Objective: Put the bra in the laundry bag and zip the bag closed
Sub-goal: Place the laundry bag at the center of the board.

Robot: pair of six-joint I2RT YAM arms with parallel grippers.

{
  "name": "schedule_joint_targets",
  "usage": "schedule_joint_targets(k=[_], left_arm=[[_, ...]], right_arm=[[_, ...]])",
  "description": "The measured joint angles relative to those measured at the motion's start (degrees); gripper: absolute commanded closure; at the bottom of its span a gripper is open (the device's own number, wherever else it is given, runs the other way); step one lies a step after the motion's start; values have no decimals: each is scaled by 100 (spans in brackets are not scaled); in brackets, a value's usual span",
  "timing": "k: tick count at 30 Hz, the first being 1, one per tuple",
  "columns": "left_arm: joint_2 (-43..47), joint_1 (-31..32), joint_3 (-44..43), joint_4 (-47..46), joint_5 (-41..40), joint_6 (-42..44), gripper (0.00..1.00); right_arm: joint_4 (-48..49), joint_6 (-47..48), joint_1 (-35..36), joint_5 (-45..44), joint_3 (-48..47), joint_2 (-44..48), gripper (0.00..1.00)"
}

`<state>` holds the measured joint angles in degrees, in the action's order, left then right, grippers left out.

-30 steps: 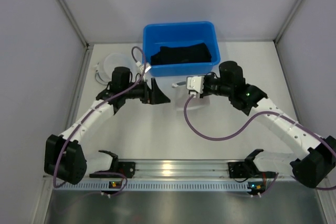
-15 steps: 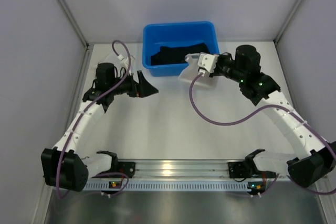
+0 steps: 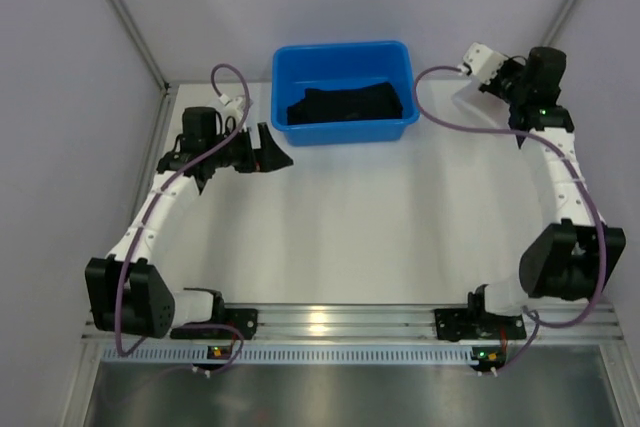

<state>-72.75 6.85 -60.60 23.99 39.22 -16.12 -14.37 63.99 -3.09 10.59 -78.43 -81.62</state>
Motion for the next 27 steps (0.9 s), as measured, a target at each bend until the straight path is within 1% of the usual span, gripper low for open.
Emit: schedule_joint_targets(k=[2,5,9,13,16,19,22,25,26,27], left_arm=[[-184,-20,-94,52,-94,48,2],[-437,-57,-275,109,-216,138,2],[-616,-234,-435,133,-291,195,2],[-739,-586,-466,140,-264,192,2],[-789,-863,-463,166,-192,186,2],[-785,-1119,-444,168,-101,195,2],[-761,-1329,-369,175,-59,247,2],[-723,-1526,-334,234,-109,334,2],[-708,-1574,-334,251,-160,387,2],[-686,-1617,-337,280,-238,431,2]], right_arm=[[264,90,-264,-199,-321,-570,100],[741,299,-422,-511,-525,-1296,100],[1335,697,-426,-911,-826,-2310,100],[2120,1115,-415,-1351,-1340,-3458,100],[2662,1403,-376,-1659,-1547,-4111,100],[2876,1515,-313,-1838,-1521,-4369,100],[3195,1550,-151,-1971,-1209,-4369,98],[3338,1480,44,-2026,-944,-4369,70],[3338,1429,101,-2033,-879,-4369,53],[3322,1355,153,-2050,-817,-4369,47]])
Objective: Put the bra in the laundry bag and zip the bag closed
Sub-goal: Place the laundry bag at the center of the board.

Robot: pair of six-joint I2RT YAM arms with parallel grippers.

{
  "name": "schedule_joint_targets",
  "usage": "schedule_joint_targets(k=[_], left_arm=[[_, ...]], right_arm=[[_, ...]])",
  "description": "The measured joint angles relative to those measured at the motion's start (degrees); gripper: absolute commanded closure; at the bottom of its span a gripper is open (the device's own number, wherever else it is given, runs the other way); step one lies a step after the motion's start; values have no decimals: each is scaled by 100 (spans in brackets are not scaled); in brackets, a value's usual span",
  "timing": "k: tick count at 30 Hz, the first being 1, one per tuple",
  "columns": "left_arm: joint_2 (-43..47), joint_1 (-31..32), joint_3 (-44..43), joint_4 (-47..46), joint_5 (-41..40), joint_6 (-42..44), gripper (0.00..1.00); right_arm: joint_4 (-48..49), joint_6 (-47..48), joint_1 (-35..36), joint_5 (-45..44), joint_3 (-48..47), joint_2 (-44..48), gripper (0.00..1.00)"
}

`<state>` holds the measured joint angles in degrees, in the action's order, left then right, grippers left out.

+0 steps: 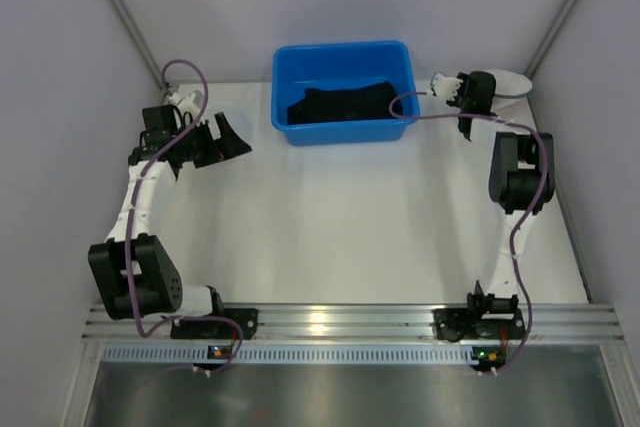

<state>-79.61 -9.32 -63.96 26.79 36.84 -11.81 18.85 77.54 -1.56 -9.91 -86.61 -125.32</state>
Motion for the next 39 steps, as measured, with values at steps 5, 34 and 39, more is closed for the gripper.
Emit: schedule_joint_targets(k=[5,34,39], left_arm=[[33,-68,-227,227,-608,302,2],[-2339,-640,-2157,505,-780,2859,34],[-2341,-280,-2100,492,-793,4113,38]], right_arm=[[-120,-299,120,-9,173,164,9],[-4478,-5270,103,2844,442,4819,1],[-4793,-5519,90,2883,765,4990,1]])
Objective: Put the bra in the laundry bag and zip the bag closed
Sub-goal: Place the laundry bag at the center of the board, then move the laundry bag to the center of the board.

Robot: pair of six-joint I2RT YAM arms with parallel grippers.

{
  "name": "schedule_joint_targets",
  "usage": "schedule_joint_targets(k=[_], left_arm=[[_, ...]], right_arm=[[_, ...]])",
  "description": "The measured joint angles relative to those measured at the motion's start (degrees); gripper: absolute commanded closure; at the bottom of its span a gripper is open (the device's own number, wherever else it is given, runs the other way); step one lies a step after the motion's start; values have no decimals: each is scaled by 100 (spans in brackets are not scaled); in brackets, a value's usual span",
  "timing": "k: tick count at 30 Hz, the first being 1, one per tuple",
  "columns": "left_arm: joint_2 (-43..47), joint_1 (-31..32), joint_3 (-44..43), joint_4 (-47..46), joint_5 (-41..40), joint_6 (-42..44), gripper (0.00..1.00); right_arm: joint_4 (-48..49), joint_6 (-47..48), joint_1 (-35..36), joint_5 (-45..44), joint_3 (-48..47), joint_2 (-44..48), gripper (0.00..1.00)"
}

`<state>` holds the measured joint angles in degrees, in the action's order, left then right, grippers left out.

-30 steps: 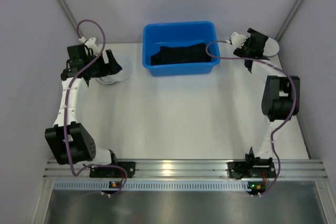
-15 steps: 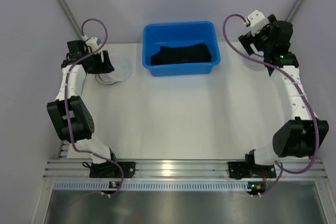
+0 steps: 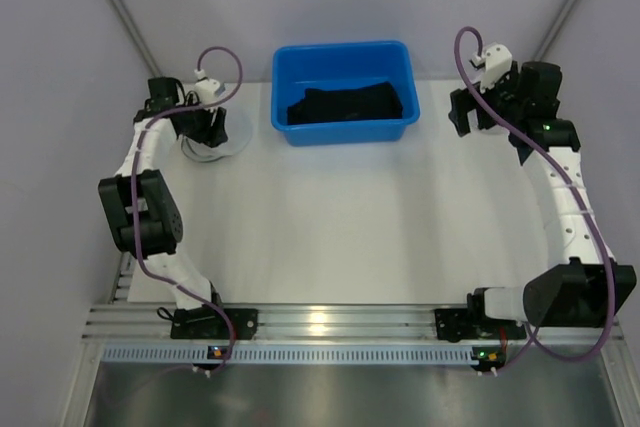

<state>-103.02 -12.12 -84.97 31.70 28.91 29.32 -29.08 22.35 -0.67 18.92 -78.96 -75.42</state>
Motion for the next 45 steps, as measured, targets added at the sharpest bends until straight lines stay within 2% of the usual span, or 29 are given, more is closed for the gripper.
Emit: schedule_joint_targets(k=[6,15,22,26,31,36,39,40,42,45], left_arm=[[0,372,168,-11,308,1639,27],[-192,612,684,-79,136,4242,27],[-627,1056,1252,-656,-570,5574,32],[-826,1139,1257,-1384,-1062,5847,46],[-868,1143,1617,-2288,-1519,6262,52],[-782,1176,1893,-2557,-1856,6424,62],[-822,1266,1893,-2540,-2194,6356,78],[-855,1305,1891,-2564,-2321,6341,88],[-881,1397,1882,-2575,-2538,6190,98],[-800,1495,1897,-2463,-2597,5943,100]], right_arm=[[-348,-142,-83,11,146,116,1],[-682,-184,-201,-83,-22,221,1],[-699,-278,-297,-63,-13,216,1],[-693,-365,-393,181,-13,98,1],[-704,-483,-455,455,37,-26,1],[-708,-492,-494,612,304,203,1],[-697,-487,-509,734,356,334,1],[-704,-483,-511,778,372,382,1],[-693,-459,-514,846,437,481,0],[-710,-439,-514,922,527,621,1]])
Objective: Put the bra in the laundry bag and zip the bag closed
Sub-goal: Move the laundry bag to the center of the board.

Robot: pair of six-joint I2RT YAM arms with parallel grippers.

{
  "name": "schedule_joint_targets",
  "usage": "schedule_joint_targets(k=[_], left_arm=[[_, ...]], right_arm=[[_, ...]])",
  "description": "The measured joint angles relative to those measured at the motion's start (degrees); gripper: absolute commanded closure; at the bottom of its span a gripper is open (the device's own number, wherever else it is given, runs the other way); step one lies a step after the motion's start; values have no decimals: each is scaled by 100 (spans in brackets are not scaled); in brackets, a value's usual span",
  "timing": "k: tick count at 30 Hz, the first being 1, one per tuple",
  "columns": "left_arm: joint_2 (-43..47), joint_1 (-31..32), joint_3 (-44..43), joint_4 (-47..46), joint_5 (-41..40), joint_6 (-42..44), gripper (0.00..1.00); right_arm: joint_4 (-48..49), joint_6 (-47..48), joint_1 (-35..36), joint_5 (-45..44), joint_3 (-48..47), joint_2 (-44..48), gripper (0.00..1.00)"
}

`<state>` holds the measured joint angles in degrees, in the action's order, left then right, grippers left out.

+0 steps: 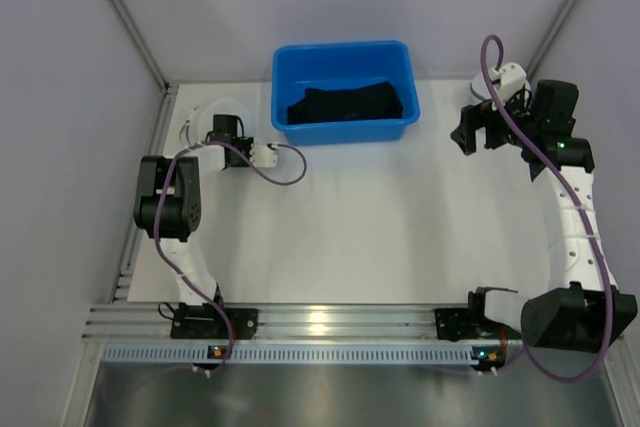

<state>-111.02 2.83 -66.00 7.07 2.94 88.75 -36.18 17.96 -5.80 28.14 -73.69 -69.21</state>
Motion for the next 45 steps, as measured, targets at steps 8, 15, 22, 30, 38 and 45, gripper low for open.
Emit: schedule_joint_targets(k=[8,15,22,30,38,45], left_arm=[[1945,459,1145,1097,538,-846,100],[3965,1128,1808,2044,1054,-1766,100],[4841,1663,1602,3003,1982,-3316,100],[4972,1550,577,3029,2588,-5768,100],[4723,81,627,2774,3106,-7283,100],[3851,-1167,1445,2393,3346,-7978,100]], right_arm=[[9,-157,0,162,170,133,1],[-22,-162,0,313,170,136,1],[-2,-170,0,573,251,197,1],[-46,-162,0,1073,472,197,4],[-59,-188,0,1582,682,-17,15],[118,-573,35,1941,1550,-22,35]])
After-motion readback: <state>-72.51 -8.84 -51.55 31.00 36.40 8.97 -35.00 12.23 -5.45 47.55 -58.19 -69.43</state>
